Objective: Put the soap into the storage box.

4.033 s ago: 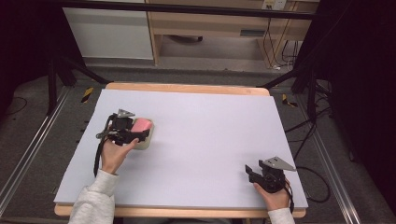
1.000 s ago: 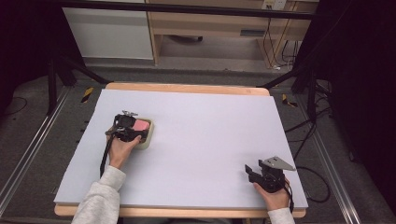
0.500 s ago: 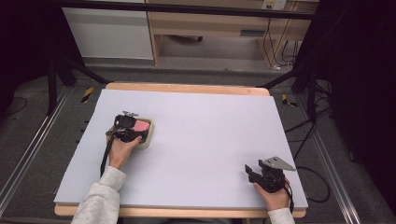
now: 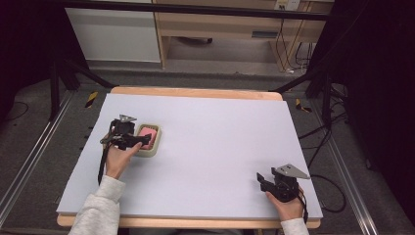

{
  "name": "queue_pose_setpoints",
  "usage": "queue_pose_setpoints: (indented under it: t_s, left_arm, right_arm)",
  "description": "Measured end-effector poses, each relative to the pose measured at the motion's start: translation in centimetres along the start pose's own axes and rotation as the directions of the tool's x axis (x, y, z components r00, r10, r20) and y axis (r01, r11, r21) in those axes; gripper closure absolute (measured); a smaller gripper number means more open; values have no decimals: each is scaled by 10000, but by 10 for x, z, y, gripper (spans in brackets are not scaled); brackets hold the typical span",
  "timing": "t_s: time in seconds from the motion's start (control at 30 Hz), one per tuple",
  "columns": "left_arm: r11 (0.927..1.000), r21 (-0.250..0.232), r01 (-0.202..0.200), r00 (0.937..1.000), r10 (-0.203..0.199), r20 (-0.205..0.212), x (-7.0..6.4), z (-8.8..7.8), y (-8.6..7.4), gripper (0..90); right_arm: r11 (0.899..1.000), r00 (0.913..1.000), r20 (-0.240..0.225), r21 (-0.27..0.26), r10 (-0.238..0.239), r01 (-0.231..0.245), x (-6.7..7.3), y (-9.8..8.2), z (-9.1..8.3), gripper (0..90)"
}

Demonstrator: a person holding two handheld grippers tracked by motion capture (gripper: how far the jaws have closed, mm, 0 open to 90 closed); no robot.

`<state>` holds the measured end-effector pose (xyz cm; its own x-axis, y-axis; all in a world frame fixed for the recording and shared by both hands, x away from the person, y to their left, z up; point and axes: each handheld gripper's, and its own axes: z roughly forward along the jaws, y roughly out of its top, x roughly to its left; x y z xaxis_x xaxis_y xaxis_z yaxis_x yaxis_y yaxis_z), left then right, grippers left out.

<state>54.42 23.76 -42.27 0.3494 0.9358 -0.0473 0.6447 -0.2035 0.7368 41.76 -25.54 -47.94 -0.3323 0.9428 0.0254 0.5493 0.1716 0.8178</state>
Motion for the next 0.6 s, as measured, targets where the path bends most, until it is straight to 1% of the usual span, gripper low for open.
queue_pose_setpoints:
  t_s: [0.07, 0.17, 0.2, 0.27, 0.33, 0.37, 0.4, 0.43, 0.53, 0.57, 0.6]
  left_arm:
    - [9999, -85, -83, 9999, 84, 118, 0, -5, -2, 268]
    - [9994, -327, -99, 9994, 110, 339, -1, -13, -5, 248]
    - [9994, -327, -99, 9994, 110, 339, -1, -13, -5, 238]
    - [9982, -576, -166, 9988, 192, 448, -3, -21, -9, 224]
    - [9976, -649, -223, 9986, 254, 466, -3, -23, -10, 216]
    - [9962, -817, -294, 9982, 335, 496, -3, -28, -14, 204]
    - [9959, -841, -326, 9983, 365, 460, -3, -30, -17, 204]
    - [9959, -841, -326, 9983, 365, 460, -3, -30, -17, 204]
    - [9947, -979, -314, 9983, 361, 460, -2, -36, -25, 202]
    - [9935, -1099, -305, 9986, 352, 407, 0, -41, -31, 203]
    - [9935, -1099, -305, 9986, 352, 407, 0, -41, -31, 203]
  right_arm:
    - [10000, 10000, 48, -33, -41, 41, -1, 0, 0, 365]
    - [10000, 10000, 52, -36, 54, -54, -1, 0, 0, 343]
    - [10000, 10000, 52, -36, 54, -54, -1, 0, 0, 343]
    - [9999, 9999, 64, -25, 147, -147, -2, 0, 0, 324]
    - [9997, 9997, 27, -7, 237, -237, -2, 0, -1, 314]
    - [9998, 9997, 133, -33, 184, -184, -4, -2, -1, 292]
    - [9999, 9997, 176, -48, 163, -162, -5, -2, -1, 284]
    - [9999, 9997, 176, -48, 163, -162, -5, -2, -1, 284]
    - [9997, 9992, 316, -73, 255, -253, -7, -3, -2, 259]
    - [9995, 9988, 367, -51, 326, -324, -8, -3, -2, 249]
    - [9995, 9988, 367, -51, 326, -324, -8, -3, -2, 249]
